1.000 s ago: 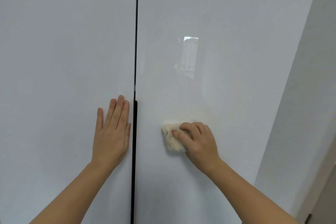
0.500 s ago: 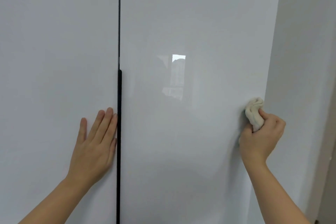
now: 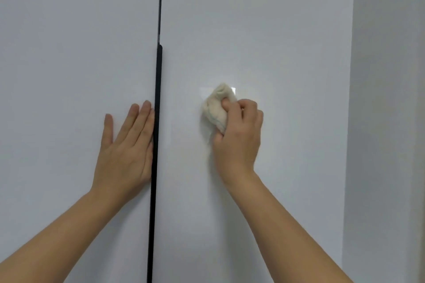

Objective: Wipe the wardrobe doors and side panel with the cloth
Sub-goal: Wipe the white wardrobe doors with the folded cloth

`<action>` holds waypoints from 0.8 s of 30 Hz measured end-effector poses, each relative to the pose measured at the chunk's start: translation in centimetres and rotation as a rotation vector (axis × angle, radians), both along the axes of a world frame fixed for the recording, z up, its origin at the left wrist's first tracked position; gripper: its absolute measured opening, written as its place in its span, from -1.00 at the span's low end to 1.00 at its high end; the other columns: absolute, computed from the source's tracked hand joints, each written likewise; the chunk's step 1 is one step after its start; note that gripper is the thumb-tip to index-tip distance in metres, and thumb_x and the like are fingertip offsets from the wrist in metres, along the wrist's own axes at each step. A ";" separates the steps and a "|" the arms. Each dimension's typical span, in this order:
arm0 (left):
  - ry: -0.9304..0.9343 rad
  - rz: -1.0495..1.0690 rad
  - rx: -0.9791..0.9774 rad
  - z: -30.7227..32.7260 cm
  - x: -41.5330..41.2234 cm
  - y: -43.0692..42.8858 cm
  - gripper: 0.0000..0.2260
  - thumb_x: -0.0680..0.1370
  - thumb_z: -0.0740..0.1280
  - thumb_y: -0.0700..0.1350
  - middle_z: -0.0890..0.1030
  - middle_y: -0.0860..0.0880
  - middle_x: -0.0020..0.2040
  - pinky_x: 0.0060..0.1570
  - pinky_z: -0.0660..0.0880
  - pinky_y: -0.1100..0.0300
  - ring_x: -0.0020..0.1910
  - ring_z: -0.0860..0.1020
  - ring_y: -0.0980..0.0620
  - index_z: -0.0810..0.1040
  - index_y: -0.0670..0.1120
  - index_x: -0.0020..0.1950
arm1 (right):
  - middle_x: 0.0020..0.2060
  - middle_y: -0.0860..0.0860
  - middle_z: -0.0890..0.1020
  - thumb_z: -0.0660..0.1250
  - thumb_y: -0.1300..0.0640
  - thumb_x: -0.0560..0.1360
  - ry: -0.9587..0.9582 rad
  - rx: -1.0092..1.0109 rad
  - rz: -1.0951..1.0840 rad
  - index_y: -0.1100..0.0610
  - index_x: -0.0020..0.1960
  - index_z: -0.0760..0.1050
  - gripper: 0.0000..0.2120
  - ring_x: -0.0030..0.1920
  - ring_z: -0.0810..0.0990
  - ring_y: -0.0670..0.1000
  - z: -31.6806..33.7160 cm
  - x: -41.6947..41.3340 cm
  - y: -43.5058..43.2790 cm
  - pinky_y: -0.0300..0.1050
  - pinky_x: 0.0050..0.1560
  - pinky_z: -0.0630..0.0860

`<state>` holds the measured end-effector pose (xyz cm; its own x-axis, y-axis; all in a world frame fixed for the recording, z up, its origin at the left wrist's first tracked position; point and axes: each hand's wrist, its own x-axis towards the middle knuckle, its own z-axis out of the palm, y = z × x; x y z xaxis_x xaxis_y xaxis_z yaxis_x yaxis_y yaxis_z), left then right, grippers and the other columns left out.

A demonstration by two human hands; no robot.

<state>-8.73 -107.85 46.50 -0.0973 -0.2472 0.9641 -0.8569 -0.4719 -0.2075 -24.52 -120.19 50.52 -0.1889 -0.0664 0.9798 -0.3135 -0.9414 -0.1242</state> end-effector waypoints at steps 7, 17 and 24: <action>0.042 -0.032 -0.069 -2.3 0.1 -0.6 -0.51 0.62 -0.09 -0.11 0.09 0.00 0.58 0.49 -0.11 -0.16 0.56 0.04 0.01 0.09 -0.13 0.58 | -0.12 0.13 0.53 0.35 0.47 0.20 0.213 -0.285 0.042 0.22 -0.03 0.57 -0.63 -0.22 0.41 0.15 -1.8 4.1 3.1 -0.02 -0.39 0.41; 0.050 -0.016 -0.122 -3.1 0.4 -1.1 -0.50 0.63 -0.14 -0.04 0.07 0.02 0.59 0.51 -0.13 -0.07 0.56 0.02 0.05 0.08 -0.09 0.58 | -0.09 0.06 0.53 0.38 0.40 0.25 0.368 -0.440 -0.153 0.15 -0.07 0.54 -0.70 -0.17 0.45 0.13 -2.8 -0.4 -0.6 -0.16 -0.43 0.23; 0.034 -0.008 -0.143 -3.2 0.7 -1.3 -0.48 0.62 -0.17 -0.03 0.11 0.00 0.58 0.51 -0.09 -0.09 0.56 0.06 0.04 0.11 -0.12 0.57 | 0.08 0.06 0.44 0.27 0.30 0.42 0.147 -0.085 -0.201 0.15 0.02 0.48 -0.81 0.06 0.40 0.14 -3.8 -11.4 -9.6 0.00 -0.31 0.44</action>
